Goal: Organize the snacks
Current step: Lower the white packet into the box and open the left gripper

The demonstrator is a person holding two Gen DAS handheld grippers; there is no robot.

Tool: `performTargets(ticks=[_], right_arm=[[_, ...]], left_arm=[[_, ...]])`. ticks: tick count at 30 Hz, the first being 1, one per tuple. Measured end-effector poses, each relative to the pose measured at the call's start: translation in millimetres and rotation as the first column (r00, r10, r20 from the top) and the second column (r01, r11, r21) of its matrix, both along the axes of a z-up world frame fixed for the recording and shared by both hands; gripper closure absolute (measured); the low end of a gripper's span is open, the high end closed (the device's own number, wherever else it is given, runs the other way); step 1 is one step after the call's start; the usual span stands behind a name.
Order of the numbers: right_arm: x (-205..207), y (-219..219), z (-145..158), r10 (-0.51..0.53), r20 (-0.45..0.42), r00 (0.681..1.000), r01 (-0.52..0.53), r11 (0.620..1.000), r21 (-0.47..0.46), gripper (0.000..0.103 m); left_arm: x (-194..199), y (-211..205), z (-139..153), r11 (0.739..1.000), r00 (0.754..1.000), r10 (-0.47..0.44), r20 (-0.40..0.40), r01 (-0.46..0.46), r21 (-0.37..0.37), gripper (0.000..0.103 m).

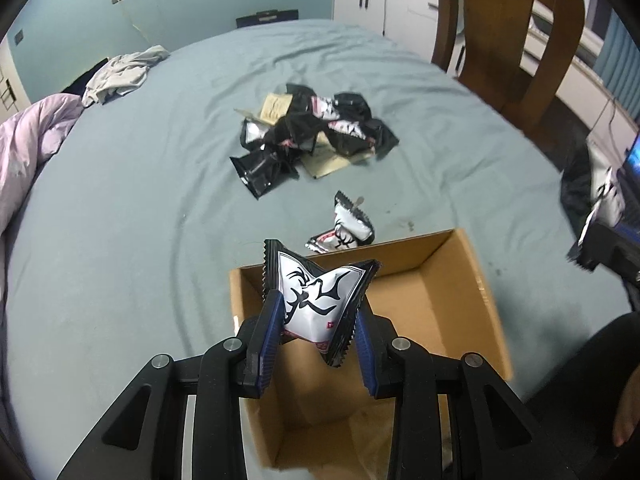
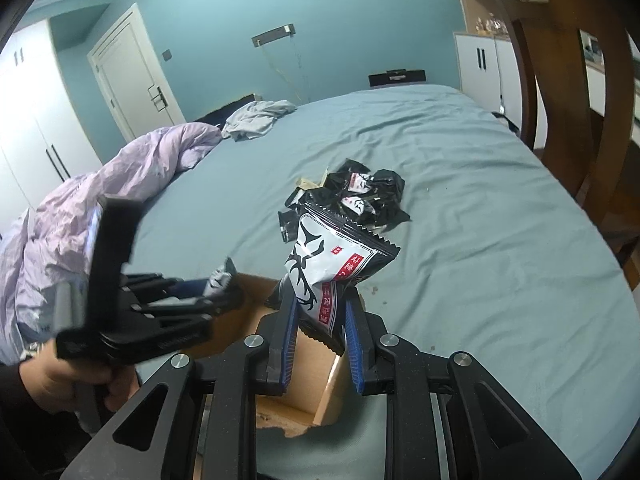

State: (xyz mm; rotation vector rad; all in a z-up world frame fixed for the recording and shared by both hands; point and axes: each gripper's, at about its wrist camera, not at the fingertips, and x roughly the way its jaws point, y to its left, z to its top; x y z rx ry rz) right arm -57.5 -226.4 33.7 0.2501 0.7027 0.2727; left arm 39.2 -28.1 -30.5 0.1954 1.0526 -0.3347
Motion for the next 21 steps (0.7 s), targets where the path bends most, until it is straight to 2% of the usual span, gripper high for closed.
performTargets(ticks=[3, 6, 9, 16, 19, 21], right_arm=[[3, 3, -1, -0.016, -0.02, 1.0, 0.016, 1.0, 0.01, 0.083], [5, 4, -1, -0.022, -0.025, 0.999, 0.022, 1.0, 0.011, 0.083], [1, 7, 2, -0.02, -0.015, 1.0, 0.02, 1.0, 0.012, 0.083], [4, 11, -2, -0.019, -0.033, 0.999, 0.019, 1.0, -0.01, 0.083], [5, 14, -1, -0.021, -0.037, 0.999, 0.02, 0.999, -0.025, 0.083], [7, 17, 0, -0.022, -0.04, 0.999, 0.02, 0.999, -0.037, 0.083]], left_arm=[[8, -1, -11, 0.999, 1.0, 0.012, -0.02, -0.012, 0.034, 0.07], [17, 3, -21, 0.999, 0.998, 0.041, -0.055, -0.04, 0.031, 0.07], [20, 0, -29, 0.997, 0.997, 0.052, -0.054, -0.049, 0.064, 0.07], [24, -6, -41, 0.995, 0.995, 0.074, -0.07, -0.069, 0.07, 0.065], [22, -9, -35, 0.997, 0.998, 0.043, -0.054, -0.04, 0.059, 0.054], [18, -11, -28, 0.999, 0.999, 0.025, -0.032, -0.023, 0.049, 0.037]])
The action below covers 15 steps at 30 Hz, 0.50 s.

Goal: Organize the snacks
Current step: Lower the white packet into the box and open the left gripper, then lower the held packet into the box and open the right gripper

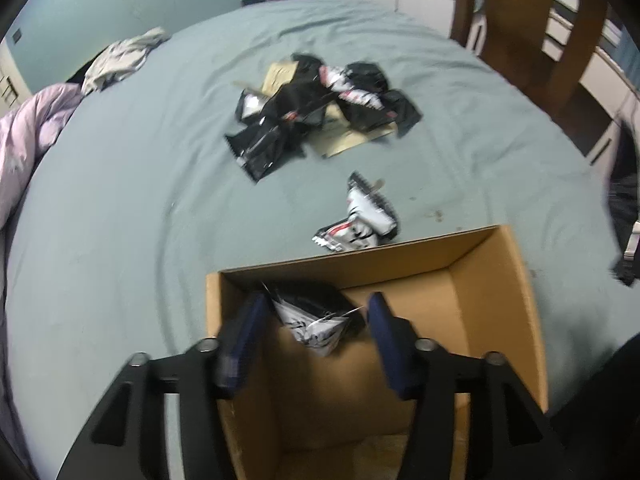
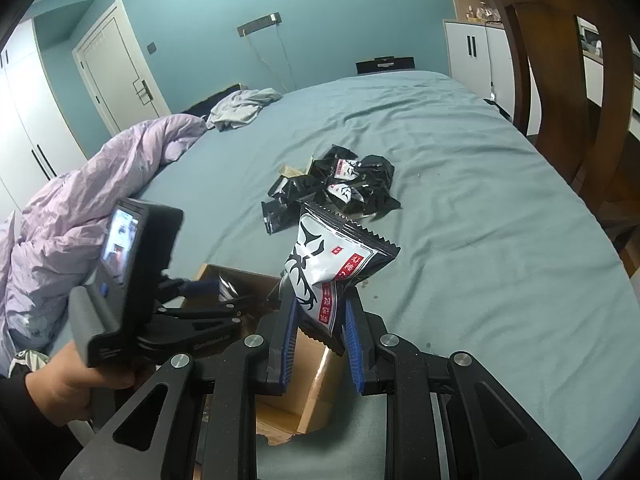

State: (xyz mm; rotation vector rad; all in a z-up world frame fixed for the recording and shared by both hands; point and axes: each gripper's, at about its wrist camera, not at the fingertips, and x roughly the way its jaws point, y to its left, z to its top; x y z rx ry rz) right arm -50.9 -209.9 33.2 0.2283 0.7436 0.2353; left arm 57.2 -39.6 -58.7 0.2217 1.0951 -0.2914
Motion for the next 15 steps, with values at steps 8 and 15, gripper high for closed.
performTargets(ticks=[8, 15], right_arm=[[2, 1, 0, 0.01, -0.029, 1.0, -0.01, 1.0, 0.005, 0.083], [27, 34, -9, 0.125, -0.201, 0.972, -0.121, 0.992, 0.032, 0.083]], left_arm=[[-14, 33, 62, 1.0, 0.995, 0.005, 0.099, -0.004, -0.006, 0.027], [-26, 92, 72, 1.0, 0.995, 0.022, 0.095, -0.021, -0.018, 0.024]])
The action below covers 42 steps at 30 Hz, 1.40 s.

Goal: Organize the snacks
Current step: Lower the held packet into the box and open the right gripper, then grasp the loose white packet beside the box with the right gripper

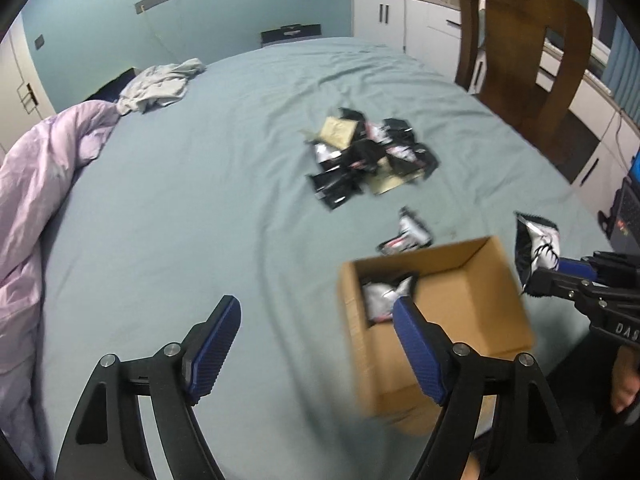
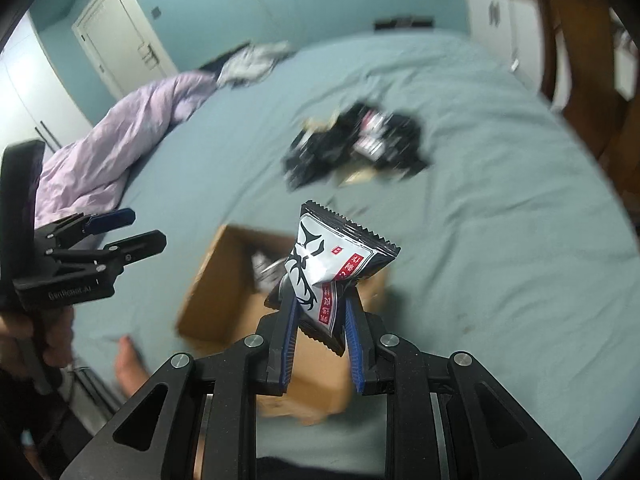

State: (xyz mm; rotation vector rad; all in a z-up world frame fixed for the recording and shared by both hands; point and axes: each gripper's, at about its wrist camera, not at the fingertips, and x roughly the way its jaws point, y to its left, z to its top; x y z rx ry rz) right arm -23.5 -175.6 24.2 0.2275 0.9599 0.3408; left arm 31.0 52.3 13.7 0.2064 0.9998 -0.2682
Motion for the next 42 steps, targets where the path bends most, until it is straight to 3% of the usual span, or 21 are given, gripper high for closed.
performTargets(ticks=[2, 6, 13, 16, 22, 23, 27, 30, 32, 37, 42], right_arm=[[12, 17, -7, 0.021, -0.061, 0.998, -0.023, 0.999, -0.033, 0.083], [40, 49, -34, 0.028, -0.18, 0.983, -0.048, 0.993, -0.105, 0.083], [76, 81, -60, 0.022, -0.247, 0.969, -0.062, 0.985, -0.158, 0.083], [85, 91, -76, -0.001, -0.256, 0.967, -0.058, 0.973, -0.224, 0.083], [91, 93, -92, 0.026, -0.249, 0.968, -0.064, 0.987, -0.147, 0.077], [92, 92, -92, 0.024, -0.25, 0.968, -0.064, 0.986, -0.155, 0.069], [84, 80, -76, 0.072, -0.236, 0.969, -0.107, 0.985, -0.138, 0.066], [73, 66, -56, 0.095, -0.251, 0.963, -0.121, 0.988, -0.093, 0.056], [63, 46, -35, 0.092, -0.206, 0.974, -0.106, 0.993, -0.06, 0.052], [42, -19, 2, -0.055, -0.113, 0.992, 0.046, 0.995, -0.083, 0.035], [33, -64, -4, -0.157, -0.107, 0.982, 0.149, 0.986, -0.08, 0.035]], left_arm=[[4, 10, -6, 0.999, 0.999, 0.049, -0.018, -0.049, 0.006, 0.024], [14, 23, -6, 0.993, 0.994, 0.106, -0.019, -0.107, -0.057, 0.024], [16, 21, -13, 0.995, 0.996, 0.087, -0.014, -0.088, -0.044, 0.024], [18, 19, -13, 0.995, 0.996, 0.086, -0.016, -0.087, -0.053, 0.024], [19, 17, -17, 0.996, 0.996, 0.084, -0.011, -0.084, -0.038, 0.024], [19, 17, -17, 0.996, 0.996, 0.083, -0.012, -0.084, -0.038, 0.024], [18, 17, -16, 0.996, 0.996, 0.085, -0.003, -0.085, -0.031, 0.024], [17, 17, -16, 0.996, 0.996, 0.091, 0.001, -0.091, -0.025, 0.024], [17, 16, -16, 0.995, 0.995, 0.095, 0.002, -0.095, -0.018, 0.024], [16, 13, -16, 0.996, 0.996, 0.088, 0.01, -0.088, -0.005, 0.024], [18, 5, -17, 0.997, 0.997, 0.071, 0.011, -0.072, 0.011, 0.024]])
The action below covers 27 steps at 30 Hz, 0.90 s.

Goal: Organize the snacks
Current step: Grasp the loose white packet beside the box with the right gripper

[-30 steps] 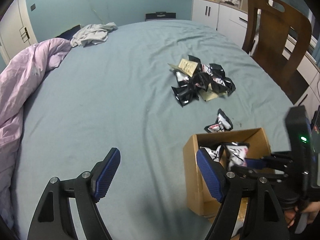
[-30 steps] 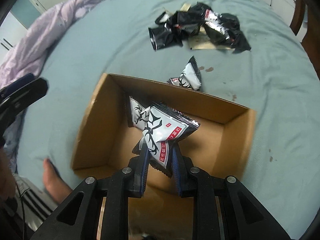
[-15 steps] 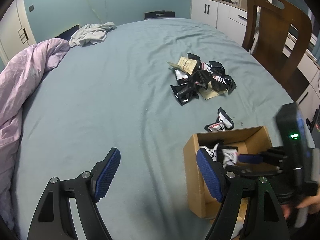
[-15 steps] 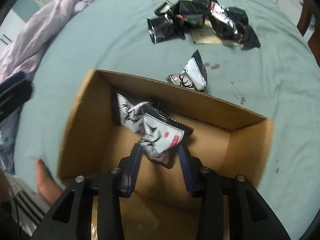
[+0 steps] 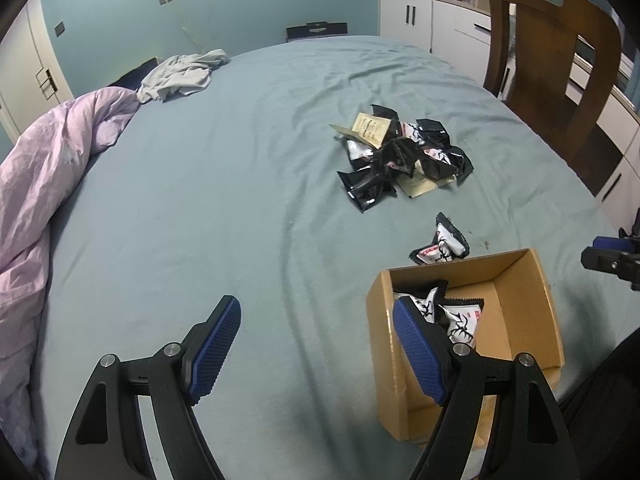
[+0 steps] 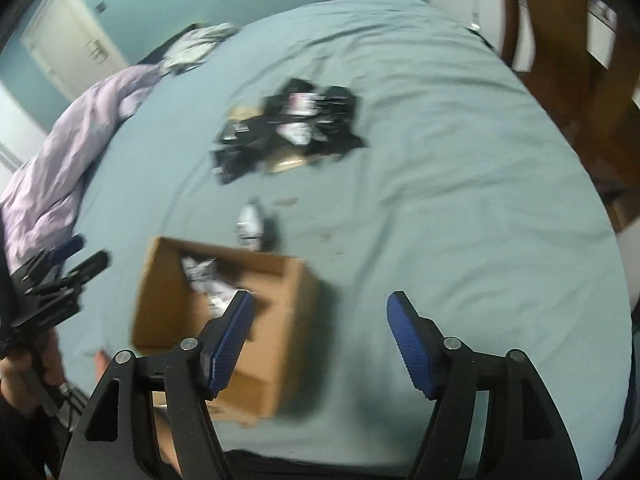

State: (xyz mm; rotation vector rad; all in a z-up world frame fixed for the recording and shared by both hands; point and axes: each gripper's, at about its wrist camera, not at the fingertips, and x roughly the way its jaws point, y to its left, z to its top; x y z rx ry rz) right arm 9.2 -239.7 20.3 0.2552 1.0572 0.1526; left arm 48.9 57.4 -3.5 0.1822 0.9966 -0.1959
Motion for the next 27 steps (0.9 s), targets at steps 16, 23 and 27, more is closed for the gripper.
performTargets(ticks=[16, 23, 27], right_arm=[[45, -32, -47, -0.042, -0.093, 0.995, 0.06, 0.979, 0.197, 0.035], [75, -14, -58, 0.006, -0.085, 0.996, 0.013, 0.975, 0.222, 0.035], [102, 5, -59, 0.07, -0.074, 0.995, -0.048, 0.963, 0.265, 0.035]], left_arm=[[5, -14, -3, 1.0, 1.0, -0.007, -0.006, 0.007, 0.027, 0.024], [8, -12, -5, 1.0, 1.0, 0.004, -0.027, -0.004, 0.013, 0.024], [9, -9, -6, 1.0, 1.0, 0.01, -0.029, -0.01, 0.007, 0.024]])
